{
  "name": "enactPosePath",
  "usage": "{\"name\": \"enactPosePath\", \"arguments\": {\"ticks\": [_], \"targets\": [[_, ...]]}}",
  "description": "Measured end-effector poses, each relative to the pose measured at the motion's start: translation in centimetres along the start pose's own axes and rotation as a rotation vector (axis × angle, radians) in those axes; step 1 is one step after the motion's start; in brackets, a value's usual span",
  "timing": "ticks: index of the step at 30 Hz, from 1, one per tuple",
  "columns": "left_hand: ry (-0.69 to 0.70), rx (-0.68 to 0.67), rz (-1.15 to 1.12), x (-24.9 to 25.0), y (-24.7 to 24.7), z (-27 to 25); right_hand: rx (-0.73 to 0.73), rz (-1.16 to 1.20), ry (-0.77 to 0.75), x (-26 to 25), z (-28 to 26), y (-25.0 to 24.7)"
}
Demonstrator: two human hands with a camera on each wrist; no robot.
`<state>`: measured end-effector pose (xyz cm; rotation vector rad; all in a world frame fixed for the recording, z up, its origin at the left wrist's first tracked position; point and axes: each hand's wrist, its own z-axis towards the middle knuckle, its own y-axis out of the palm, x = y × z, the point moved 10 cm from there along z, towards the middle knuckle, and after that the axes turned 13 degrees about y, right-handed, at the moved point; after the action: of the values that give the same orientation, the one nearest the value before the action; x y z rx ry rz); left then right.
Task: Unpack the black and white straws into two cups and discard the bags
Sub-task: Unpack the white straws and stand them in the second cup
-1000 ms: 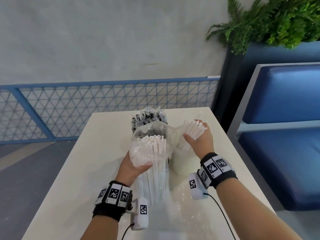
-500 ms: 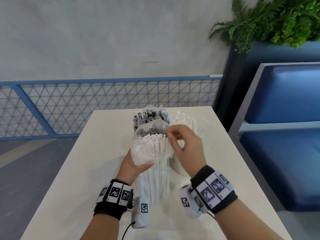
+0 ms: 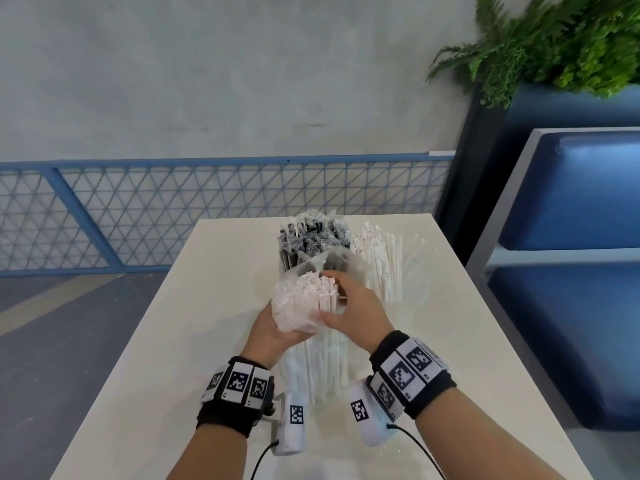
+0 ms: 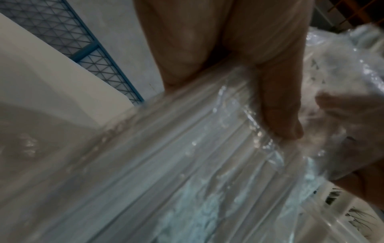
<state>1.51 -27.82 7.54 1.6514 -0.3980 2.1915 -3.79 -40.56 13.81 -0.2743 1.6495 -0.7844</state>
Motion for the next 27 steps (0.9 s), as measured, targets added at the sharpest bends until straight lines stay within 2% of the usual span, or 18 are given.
{"name": "enactPosePath", "arguments": {"ticks": [2, 6, 11, 15, 27], "targets": [[-0.005, -0.033, 0.014, 0.0, 0.5, -0.1, -0.039, 0.026, 0.044, 0.6, 0.2, 0.7], [0.000, -0.029, 0.042, -0.1, 0.6, -0.2, 0.056, 0.208, 0.020, 1.3, 0.1, 0.4], [0.000, -0.028, 0.038, 0.1, 0.8, -0.1, 0.078, 0.428, 0.043, 2.2, -0.6, 0.9], [-0.007, -0.069, 0.057, 0.0, 1.5, -0.1, 0.084, 0.666, 0.161, 3.5, -0.6, 0.3], [-0.024, -0.080, 0.150, -0.1, 1.4, 0.0, 0.224, 0.866, 0.062, 0.8, -0.6, -6.4]]}}
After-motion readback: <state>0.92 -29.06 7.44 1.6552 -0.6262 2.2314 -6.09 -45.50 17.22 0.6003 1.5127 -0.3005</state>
